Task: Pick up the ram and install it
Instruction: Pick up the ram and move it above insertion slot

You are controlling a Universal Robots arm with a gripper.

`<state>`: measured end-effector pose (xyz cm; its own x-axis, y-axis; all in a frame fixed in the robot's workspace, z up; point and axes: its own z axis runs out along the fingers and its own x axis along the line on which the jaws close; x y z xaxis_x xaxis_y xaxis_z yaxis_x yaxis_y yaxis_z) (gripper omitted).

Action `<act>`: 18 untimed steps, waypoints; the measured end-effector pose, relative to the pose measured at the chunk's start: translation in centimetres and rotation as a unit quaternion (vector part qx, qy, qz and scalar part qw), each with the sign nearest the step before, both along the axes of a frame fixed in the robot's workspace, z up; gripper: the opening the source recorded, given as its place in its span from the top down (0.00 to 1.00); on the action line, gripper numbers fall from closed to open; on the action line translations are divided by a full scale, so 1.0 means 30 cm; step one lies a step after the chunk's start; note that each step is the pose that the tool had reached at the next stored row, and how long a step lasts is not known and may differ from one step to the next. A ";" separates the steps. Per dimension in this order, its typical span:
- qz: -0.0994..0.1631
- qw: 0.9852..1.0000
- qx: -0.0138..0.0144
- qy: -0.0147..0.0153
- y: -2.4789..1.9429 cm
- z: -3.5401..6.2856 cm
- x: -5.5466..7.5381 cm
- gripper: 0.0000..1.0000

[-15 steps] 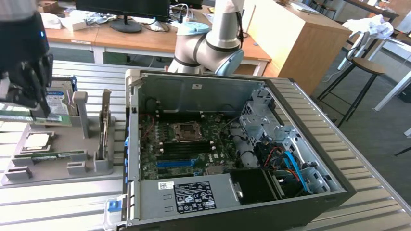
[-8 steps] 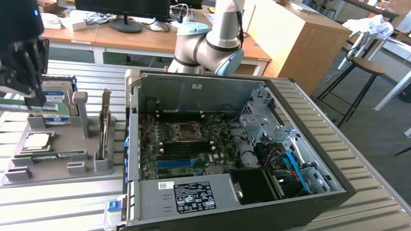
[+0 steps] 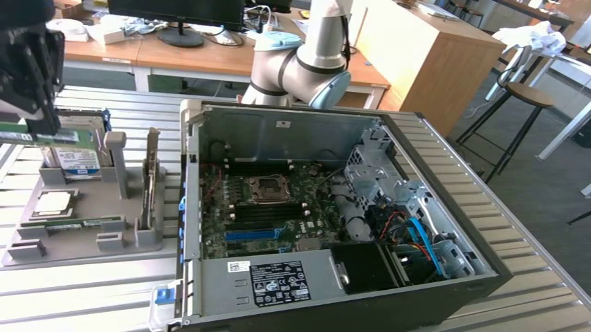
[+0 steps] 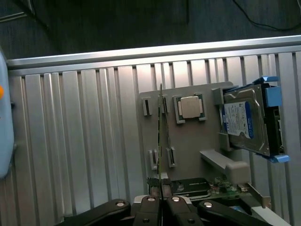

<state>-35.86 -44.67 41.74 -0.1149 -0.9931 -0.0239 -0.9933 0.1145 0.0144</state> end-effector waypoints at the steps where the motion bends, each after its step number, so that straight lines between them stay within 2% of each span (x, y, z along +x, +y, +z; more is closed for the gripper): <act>1: 0.000 1.000 0.000 0.000 0.000 0.009 0.000 0.89; 10: 0.003 1.000 -0.001 0.000 0.000 0.077 0.000 0.89; 18: 0.006 1.000 -0.001 0.000 0.000 0.097 0.000 0.89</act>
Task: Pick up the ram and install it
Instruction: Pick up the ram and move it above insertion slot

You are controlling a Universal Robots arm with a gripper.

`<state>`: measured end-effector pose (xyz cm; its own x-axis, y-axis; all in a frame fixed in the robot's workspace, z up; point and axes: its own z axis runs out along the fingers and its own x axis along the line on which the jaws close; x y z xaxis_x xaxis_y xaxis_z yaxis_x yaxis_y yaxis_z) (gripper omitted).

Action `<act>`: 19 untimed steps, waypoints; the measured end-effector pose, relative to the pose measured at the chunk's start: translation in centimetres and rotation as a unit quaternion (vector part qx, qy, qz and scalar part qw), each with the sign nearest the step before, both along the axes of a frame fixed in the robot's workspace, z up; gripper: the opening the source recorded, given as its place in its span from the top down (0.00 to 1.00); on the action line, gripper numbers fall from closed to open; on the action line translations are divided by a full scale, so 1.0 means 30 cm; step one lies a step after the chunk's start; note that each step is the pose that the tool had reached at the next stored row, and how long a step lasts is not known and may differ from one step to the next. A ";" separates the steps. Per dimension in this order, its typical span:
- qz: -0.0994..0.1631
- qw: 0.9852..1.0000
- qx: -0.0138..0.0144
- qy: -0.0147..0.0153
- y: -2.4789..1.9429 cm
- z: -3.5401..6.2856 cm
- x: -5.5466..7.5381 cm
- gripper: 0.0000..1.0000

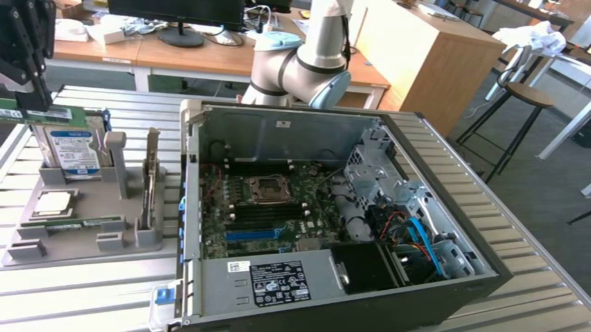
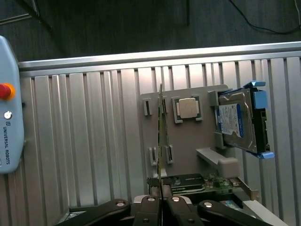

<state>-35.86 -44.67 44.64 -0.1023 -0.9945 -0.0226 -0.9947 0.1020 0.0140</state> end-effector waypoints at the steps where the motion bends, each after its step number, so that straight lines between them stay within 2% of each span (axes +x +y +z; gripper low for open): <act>1: 0.001 1.000 0.000 0.000 0.000 0.003 0.000 0.89; 4: 0.003 1.000 0.000 0.000 0.000 0.013 0.000 0.89; 11: 0.003 1.000 0.000 0.000 0.000 0.014 0.002 0.89; 19: 0.003 1.000 0.000 0.000 0.000 0.013 0.061 0.89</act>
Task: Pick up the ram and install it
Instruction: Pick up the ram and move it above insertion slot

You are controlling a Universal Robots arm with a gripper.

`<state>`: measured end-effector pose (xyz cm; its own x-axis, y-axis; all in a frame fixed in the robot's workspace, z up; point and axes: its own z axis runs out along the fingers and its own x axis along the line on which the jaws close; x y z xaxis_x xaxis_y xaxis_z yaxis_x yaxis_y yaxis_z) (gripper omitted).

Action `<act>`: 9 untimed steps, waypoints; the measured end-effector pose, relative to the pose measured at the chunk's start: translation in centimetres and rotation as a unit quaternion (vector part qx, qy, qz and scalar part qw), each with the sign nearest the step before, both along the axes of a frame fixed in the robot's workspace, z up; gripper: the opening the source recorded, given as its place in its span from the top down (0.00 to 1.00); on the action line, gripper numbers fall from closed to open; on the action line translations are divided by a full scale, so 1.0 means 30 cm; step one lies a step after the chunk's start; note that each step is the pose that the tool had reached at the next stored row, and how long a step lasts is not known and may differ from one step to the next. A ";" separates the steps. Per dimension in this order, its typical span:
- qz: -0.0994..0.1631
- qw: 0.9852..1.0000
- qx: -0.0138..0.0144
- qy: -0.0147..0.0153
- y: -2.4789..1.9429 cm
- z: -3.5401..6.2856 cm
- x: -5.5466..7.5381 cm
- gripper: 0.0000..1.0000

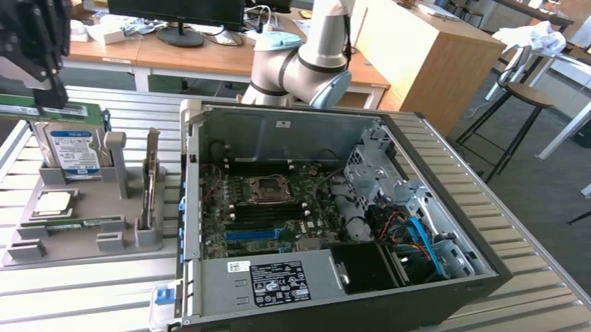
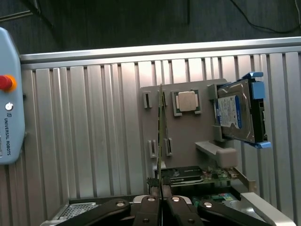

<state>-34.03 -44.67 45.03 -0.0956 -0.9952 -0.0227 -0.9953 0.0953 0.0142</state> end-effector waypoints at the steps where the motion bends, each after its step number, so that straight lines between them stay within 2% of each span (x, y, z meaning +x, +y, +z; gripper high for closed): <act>1: 0.000 1.000 0.000 0.000 0.000 0.000 0.009 0.89; 9: 0.000 1.000 0.000 0.000 0.000 0.000 0.091 0.89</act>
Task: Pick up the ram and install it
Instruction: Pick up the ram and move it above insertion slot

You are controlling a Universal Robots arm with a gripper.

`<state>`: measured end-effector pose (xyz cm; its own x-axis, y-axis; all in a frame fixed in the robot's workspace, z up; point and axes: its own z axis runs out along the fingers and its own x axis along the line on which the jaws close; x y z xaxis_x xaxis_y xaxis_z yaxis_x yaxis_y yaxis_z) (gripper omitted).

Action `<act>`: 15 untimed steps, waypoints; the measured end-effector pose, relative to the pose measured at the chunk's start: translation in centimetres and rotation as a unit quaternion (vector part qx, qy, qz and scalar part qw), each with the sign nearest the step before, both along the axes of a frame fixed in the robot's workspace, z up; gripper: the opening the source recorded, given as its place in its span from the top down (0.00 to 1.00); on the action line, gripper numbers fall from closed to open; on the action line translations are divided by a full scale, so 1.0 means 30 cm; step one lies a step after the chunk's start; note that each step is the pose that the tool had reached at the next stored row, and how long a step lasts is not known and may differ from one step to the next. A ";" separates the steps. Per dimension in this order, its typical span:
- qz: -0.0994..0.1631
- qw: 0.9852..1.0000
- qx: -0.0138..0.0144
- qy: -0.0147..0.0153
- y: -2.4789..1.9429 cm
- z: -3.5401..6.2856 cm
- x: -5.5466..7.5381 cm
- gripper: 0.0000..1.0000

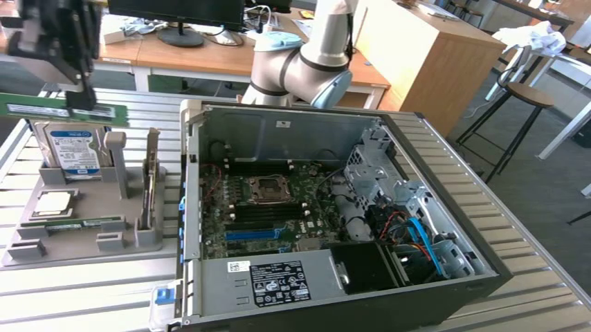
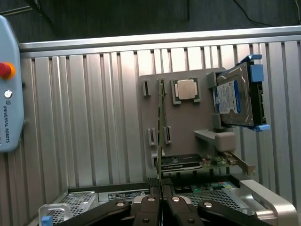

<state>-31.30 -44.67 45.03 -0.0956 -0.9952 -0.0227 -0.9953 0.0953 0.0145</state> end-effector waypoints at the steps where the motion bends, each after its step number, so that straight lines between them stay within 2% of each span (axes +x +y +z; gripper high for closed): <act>1: 0.000 1.000 0.000 0.000 0.000 0.000 0.012 0.89; 8: 0.001 1.000 0.000 0.000 0.000 0.000 0.085 0.89; 15: 0.014 1.000 0.000 0.000 0.000 0.000 0.127 0.89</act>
